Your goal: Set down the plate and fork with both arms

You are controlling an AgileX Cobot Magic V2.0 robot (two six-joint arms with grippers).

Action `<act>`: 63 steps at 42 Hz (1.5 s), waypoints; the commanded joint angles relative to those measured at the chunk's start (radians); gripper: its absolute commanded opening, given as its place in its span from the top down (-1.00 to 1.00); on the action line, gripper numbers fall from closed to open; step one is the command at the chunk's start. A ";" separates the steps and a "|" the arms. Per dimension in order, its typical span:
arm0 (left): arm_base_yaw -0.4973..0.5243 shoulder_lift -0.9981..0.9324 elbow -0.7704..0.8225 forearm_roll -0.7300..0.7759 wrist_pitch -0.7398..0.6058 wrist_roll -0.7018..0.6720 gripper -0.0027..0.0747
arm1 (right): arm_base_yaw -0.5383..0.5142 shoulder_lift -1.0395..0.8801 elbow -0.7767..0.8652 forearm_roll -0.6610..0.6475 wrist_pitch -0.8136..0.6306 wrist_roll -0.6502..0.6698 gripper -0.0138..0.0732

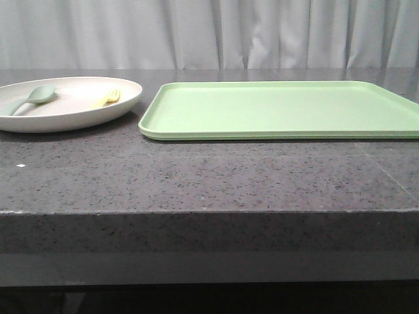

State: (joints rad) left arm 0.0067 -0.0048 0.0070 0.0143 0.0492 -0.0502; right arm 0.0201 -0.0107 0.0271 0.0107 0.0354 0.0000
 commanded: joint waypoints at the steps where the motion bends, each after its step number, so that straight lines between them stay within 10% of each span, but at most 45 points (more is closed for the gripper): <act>1: -0.007 -0.020 0.002 -0.007 -0.083 0.001 0.98 | 0.000 -0.019 -0.004 -0.001 -0.091 -0.006 0.84; 63: -0.007 -0.020 -0.048 -0.020 -0.090 0.001 0.98 | 0.000 -0.019 -0.042 0.024 -0.100 0.000 0.84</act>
State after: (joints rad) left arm 0.0067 -0.0048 0.0026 0.0059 0.0419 -0.0502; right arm 0.0201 -0.0107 0.0271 0.0196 0.0151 0.0000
